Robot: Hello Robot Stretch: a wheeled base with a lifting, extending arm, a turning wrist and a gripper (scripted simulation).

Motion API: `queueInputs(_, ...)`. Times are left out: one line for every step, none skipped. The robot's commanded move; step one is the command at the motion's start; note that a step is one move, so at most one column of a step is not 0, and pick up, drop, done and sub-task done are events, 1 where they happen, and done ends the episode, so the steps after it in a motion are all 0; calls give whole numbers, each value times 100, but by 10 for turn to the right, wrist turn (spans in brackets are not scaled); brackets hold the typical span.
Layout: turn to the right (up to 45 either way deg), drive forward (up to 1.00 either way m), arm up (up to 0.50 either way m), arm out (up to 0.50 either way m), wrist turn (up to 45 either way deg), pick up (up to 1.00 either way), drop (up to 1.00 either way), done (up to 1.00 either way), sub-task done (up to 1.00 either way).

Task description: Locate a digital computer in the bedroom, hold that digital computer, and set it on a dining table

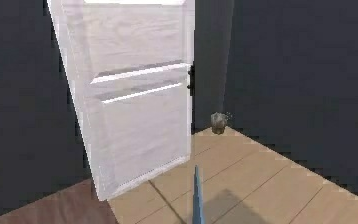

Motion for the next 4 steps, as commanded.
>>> queueInputs(390, 0, 0, 0, 0, 0, 0, 0, 0)
queueInputs(0, 100, 0, 0, 0, 0, 0, 0, 0)
queueInputs(60, 0, 0, 0, 0, 0, 0, 0, 0)
queueInputs(0, 30, 0, 0, 0, 0, 0, 0, 0)
